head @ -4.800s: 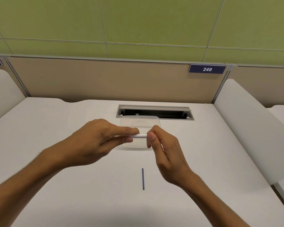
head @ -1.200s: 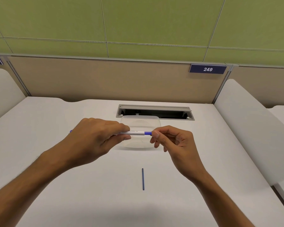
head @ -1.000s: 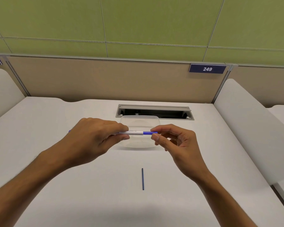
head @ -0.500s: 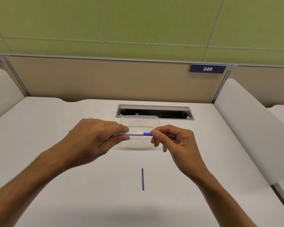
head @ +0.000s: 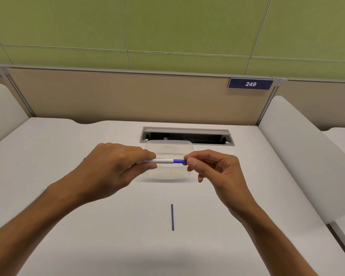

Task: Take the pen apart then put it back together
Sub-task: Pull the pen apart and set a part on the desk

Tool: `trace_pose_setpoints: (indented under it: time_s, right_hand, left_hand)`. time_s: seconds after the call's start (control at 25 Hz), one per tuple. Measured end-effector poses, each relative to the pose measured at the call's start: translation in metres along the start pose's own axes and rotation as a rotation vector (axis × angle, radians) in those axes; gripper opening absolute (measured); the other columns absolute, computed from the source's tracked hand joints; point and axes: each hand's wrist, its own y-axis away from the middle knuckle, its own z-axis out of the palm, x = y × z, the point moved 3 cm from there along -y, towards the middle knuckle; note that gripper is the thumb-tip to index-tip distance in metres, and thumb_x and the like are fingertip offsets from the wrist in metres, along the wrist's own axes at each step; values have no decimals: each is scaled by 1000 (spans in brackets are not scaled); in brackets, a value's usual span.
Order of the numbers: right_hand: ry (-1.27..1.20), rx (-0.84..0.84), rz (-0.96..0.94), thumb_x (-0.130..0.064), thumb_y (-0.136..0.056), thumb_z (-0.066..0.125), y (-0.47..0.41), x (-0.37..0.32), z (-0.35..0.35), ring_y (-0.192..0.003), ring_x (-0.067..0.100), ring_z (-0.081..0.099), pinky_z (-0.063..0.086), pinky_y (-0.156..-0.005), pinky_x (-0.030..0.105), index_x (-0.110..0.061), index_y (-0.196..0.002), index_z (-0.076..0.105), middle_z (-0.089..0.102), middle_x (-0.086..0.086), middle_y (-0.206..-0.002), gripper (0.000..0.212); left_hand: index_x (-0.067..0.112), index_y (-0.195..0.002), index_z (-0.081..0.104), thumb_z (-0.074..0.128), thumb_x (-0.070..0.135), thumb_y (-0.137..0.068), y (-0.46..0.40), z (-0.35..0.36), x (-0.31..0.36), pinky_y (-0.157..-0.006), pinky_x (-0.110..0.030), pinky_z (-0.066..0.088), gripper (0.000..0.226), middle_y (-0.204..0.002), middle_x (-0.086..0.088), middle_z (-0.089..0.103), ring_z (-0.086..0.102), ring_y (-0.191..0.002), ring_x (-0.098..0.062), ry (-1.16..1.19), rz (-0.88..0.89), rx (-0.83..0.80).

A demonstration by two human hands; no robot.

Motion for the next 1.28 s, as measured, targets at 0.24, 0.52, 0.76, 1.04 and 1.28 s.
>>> trace_pose_setpoints:
  time_s: [0.24, 0.52, 0.76, 1.04, 1.28]
  right_hand:
    - [0, 8, 28, -36, -81, 59, -2, -2, 2, -66, 11, 67, 50, -55, 21, -13, -89, 74, 75, 0, -73, 29]
    - [28, -68, 69, -11, -90, 65, 4, 0, 1, -65, 12, 69, 51, -56, 20, -12, -83, 76, 75, 3, -69, 13]
    - [79, -65, 68, -10, -76, 77, 7, -2, 1, -73, 7, 72, 54, -64, 16, -19, -85, 76, 78, -7, -79, 12]
    - [302, -59, 16, -12, -79, 79, 13, 2, 6, -83, 7, 73, 55, -70, 15, -20, -87, 79, 78, -11, -85, 12]
    - [269, 115, 82, -7, -78, 80, 20, 36, 20, -80, 9, 74, 57, -71, 18, -15, -83, 79, 78, -5, -81, 10]
  left_hand:
    - [26, -97, 67, 46, 44, -95, 1, -2, 3, -43, -27, 35, 28, -67, 14, 61, 33, -56, -8, 1, 13, 14]
    - [28, -97, 67, 46, 44, -94, 11, 0, 1, -42, -29, 39, 27, -68, 13, 63, 42, -52, -11, 19, 14, -13]
    - [27, -99, 68, 46, 46, -94, 19, -4, -6, -42, -32, 42, 29, -72, 12, 67, 49, -53, -12, 39, 13, -10]
    - [28, -99, 67, 46, 46, -94, 30, -10, -17, -43, -32, 42, 28, -72, 12, 67, 51, -53, -14, 47, 19, -10]
    - [31, -97, 64, 46, 45, -94, 42, -6, -30, -43, -31, 40, 24, -67, 12, 63, 47, -52, -12, 64, -15, 0]
